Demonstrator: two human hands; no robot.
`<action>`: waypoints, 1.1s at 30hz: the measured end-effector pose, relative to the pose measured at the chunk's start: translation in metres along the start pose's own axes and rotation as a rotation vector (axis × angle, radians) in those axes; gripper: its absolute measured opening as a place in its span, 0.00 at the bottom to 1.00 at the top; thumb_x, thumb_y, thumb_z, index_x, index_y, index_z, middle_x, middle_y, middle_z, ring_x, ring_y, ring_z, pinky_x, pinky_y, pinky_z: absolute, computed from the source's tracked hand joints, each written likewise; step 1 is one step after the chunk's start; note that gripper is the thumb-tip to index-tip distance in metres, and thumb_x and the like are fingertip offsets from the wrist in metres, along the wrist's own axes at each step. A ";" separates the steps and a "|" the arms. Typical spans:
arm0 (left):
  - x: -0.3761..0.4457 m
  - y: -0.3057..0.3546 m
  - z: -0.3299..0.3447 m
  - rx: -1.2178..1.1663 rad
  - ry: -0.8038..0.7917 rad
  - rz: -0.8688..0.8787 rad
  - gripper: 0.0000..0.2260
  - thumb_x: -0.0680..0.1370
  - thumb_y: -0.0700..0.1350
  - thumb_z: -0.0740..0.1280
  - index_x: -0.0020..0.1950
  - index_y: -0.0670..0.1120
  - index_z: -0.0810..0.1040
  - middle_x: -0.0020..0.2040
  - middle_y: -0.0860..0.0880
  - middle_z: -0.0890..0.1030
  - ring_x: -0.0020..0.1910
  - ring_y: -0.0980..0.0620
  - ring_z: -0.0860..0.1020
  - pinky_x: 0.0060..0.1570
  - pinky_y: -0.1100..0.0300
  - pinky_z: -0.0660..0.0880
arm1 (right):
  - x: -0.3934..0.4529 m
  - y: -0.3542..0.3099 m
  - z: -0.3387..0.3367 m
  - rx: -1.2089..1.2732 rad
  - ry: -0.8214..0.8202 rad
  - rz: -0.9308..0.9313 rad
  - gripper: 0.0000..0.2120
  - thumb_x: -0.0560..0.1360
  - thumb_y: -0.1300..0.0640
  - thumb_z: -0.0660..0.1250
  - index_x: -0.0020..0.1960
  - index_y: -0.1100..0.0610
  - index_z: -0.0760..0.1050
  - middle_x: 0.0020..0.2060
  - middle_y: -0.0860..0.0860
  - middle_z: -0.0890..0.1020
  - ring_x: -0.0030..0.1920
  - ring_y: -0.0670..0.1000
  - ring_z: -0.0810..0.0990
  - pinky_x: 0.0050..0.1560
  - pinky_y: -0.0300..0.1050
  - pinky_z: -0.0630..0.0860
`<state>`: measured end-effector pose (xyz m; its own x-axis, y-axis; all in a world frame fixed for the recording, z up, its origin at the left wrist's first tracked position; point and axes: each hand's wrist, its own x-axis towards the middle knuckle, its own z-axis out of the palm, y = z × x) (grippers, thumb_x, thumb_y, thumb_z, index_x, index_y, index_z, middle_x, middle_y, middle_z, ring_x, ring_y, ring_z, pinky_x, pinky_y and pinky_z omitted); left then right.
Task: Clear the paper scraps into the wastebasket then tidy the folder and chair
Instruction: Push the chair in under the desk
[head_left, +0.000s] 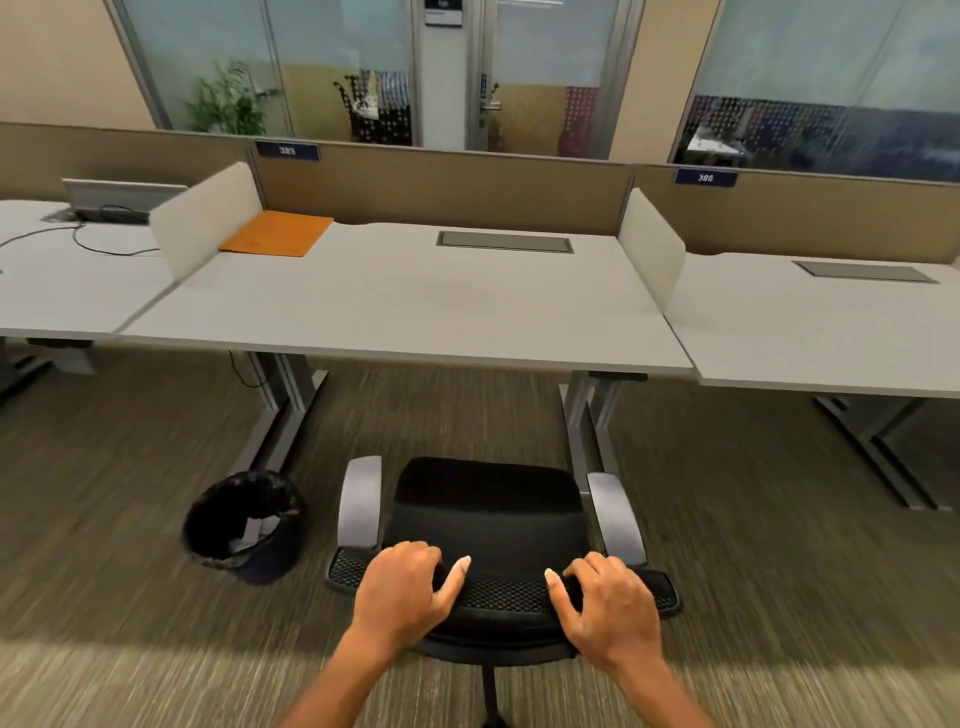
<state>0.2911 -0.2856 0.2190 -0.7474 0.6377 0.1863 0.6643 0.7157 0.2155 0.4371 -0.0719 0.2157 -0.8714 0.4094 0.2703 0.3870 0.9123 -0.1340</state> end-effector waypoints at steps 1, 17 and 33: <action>0.004 -0.006 -0.001 -0.005 0.003 0.000 0.28 0.77 0.68 0.51 0.30 0.49 0.73 0.27 0.54 0.73 0.27 0.55 0.71 0.29 0.60 0.72 | 0.005 -0.005 0.002 -0.006 0.005 -0.001 0.22 0.75 0.35 0.54 0.37 0.48 0.77 0.32 0.44 0.77 0.32 0.44 0.73 0.32 0.37 0.71; 0.103 -0.109 -0.005 -0.066 0.080 0.049 0.20 0.75 0.62 0.60 0.32 0.48 0.73 0.31 0.54 0.72 0.32 0.56 0.71 0.31 0.64 0.71 | 0.119 -0.072 0.045 0.017 0.023 0.033 0.18 0.76 0.39 0.54 0.37 0.50 0.71 0.33 0.45 0.72 0.34 0.45 0.68 0.31 0.37 0.68; 0.260 -0.191 0.008 -0.054 0.045 -0.016 0.19 0.74 0.62 0.60 0.33 0.49 0.72 0.32 0.55 0.70 0.33 0.56 0.70 0.32 0.65 0.71 | 0.300 -0.094 0.109 0.104 0.017 0.034 0.16 0.75 0.42 0.56 0.36 0.50 0.70 0.33 0.45 0.71 0.32 0.45 0.69 0.29 0.36 0.70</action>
<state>-0.0306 -0.2542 0.2184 -0.7582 0.6121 0.2247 0.6520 0.7086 0.2696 0.1064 -0.0359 0.2053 -0.8527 0.4413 0.2795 0.3826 0.8919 -0.2411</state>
